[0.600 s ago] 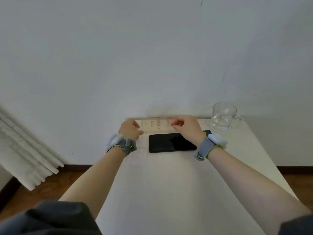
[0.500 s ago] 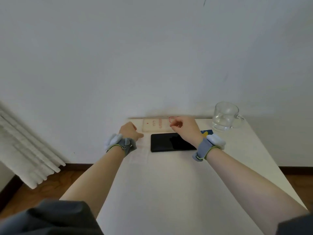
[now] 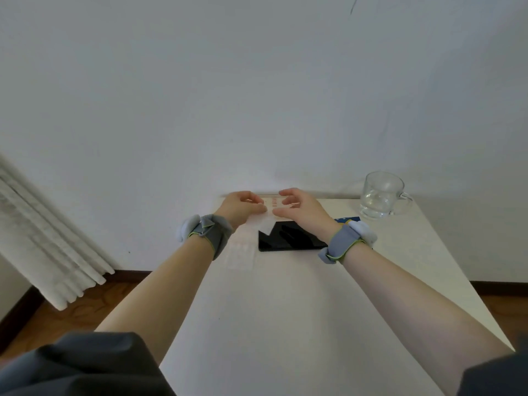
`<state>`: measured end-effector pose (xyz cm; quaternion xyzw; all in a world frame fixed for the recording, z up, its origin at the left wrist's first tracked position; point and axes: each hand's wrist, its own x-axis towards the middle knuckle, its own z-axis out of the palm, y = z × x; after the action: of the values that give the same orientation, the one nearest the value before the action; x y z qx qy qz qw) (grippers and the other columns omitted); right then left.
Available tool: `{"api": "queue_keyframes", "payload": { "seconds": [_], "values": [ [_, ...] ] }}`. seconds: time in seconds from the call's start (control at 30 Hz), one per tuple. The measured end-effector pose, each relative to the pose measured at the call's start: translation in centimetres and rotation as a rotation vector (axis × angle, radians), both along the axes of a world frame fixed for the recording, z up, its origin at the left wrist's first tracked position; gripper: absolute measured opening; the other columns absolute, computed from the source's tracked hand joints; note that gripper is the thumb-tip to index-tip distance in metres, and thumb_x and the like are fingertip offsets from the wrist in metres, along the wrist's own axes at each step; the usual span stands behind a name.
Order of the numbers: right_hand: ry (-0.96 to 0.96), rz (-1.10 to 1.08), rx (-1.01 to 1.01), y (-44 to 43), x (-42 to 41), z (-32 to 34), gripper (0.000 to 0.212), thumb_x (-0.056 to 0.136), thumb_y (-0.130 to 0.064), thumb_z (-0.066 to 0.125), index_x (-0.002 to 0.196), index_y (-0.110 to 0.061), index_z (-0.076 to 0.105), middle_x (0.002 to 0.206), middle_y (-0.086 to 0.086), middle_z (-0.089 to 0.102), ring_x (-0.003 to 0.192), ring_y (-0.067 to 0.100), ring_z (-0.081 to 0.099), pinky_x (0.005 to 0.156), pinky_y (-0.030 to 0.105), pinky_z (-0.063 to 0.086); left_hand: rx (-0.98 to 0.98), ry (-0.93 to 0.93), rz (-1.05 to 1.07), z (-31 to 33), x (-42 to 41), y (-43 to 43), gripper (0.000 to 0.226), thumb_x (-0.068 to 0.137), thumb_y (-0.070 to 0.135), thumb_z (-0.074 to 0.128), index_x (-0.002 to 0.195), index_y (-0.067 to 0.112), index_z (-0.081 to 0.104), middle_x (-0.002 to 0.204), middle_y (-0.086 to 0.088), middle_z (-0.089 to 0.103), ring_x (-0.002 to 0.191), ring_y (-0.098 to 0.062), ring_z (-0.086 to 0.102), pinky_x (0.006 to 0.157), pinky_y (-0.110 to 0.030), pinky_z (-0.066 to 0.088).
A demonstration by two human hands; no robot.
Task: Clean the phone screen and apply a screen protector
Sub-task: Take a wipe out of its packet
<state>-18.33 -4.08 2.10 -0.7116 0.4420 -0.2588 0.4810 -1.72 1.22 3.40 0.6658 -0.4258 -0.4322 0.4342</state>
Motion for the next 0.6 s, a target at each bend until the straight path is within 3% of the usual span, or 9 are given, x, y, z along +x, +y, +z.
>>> {"api": "queue_keyframes", "payload": {
  "seconds": [0.07, 0.13, 0.2, 0.27, 0.3, 0.4, 0.47, 0.6],
  "values": [
    [-0.052, 0.011, 0.155, 0.2, 0.3, 0.1, 0.070, 0.069, -0.045, 0.077, 0.129, -0.023, 0.050, 0.123, 0.007, 0.051, 0.108, 0.018, 0.057, 0.086, 0.025, 0.047, 0.001, 0.102, -0.047, 0.7, -0.9, 0.2, 0.020, 0.081, -0.001, 0.068, 0.072, 0.012, 0.055, 0.070, -0.004, 0.060, 0.055, -0.009, 0.055, 0.051, -0.017, 0.039],
    [-0.152, 0.013, 0.306, 0.2, 0.3, 0.2, 0.070, 0.070, -0.041, 0.079, 0.128, -0.016, 0.050, 0.124, 0.008, 0.052, 0.100, 0.018, 0.063, 0.078, 0.025, 0.051, -0.009, 0.186, -0.064, 1.1, -1.6, 0.4, 0.022, 0.081, -0.004, 0.066, 0.073, 0.011, 0.053, 0.072, -0.005, 0.061, 0.062, -0.013, 0.056, 0.050, -0.017, 0.043],
    [-0.247, 0.016, 0.412, 0.3, 0.0, 0.5, 0.045, 0.078, -0.021, 0.076, 0.116, -0.008, 0.056, 0.103, 0.007, 0.060, 0.077, 0.014, 0.063, 0.064, 0.020, 0.050, -0.029, 0.247, -0.033, 1.1, -1.9, 0.6, 0.022, 0.082, -0.006, 0.065, 0.075, 0.010, 0.052, 0.077, -0.008, 0.061, 0.067, -0.017, 0.058, 0.048, -0.016, 0.048],
    [-0.296, -0.011, 0.457, 0.5, -0.2, 0.7, 0.014, 0.081, -0.003, 0.070, 0.091, -0.007, 0.061, 0.079, 0.005, 0.057, 0.055, 0.010, 0.054, 0.050, 0.016, 0.045, -0.046, 0.261, 0.007, 0.9, -2.0, 0.7, 0.021, 0.082, -0.006, 0.065, 0.078, 0.009, 0.052, 0.081, -0.010, 0.061, 0.070, -0.019, 0.059, 0.053, -0.018, 0.054],
    [-0.309, -0.045, 0.448, 0.4, -0.4, 0.6, 0.014, 0.081, 0.001, 0.069, 0.081, -0.008, 0.059, 0.073, 0.004, 0.055, 0.051, 0.009, 0.052, 0.047, 0.016, 0.043, -0.051, 0.258, 0.028, 0.8, -2.0, 0.7, 0.020, 0.082, -0.006, 0.065, 0.079, 0.009, 0.053, 0.083, -0.010, 0.061, 0.072, -0.019, 0.060, 0.059, -0.020, 0.055],
    [-0.248, -0.183, 0.303, 0.1, -0.7, 0.1, 0.008, 0.082, -0.002, 0.068, 0.086, -0.006, 0.063, 0.077, 0.005, 0.058, 0.055, 0.011, 0.053, 0.052, 0.018, 0.044, -0.088, 0.178, 0.090, 0.0, -1.4, 0.8, 0.022, 0.079, -0.010, 0.067, 0.082, 0.009, 0.055, 0.083, -0.009, 0.061, 0.077, -0.020, 0.060, 0.066, -0.023, 0.057],
    [-0.153, -0.274, 0.094, -0.2, -0.7, -0.5, 0.011, 0.082, -0.007, 0.067, 0.092, -0.003, 0.068, 0.087, 0.007, 0.065, 0.064, 0.014, 0.058, 0.063, 0.023, 0.051, -0.103, -0.059, 0.079, -0.6, -0.6, 0.9, 0.023, 0.076, -0.005, 0.072, 0.087, 0.010, 0.059, 0.084, -0.005, 0.063, 0.081, -0.020, 0.062, 0.069, -0.024, 0.057],
    [0.001, -0.242, -0.308, 0.7, -0.4, -0.6, 0.007, 0.083, -0.010, 0.064, 0.079, -0.005, 0.067, 0.078, 0.007, 0.067, 0.073, 0.021, 0.059, 0.073, 0.033, 0.050, -0.020, -0.469, -0.150, -1.6, 0.1, 1.4, 0.049, 0.069, 0.019, 0.082, 0.112, 0.020, 0.061, 0.111, 0.004, 0.062, 0.106, -0.013, 0.055, 0.089, -0.022, 0.041]
  ]
}}
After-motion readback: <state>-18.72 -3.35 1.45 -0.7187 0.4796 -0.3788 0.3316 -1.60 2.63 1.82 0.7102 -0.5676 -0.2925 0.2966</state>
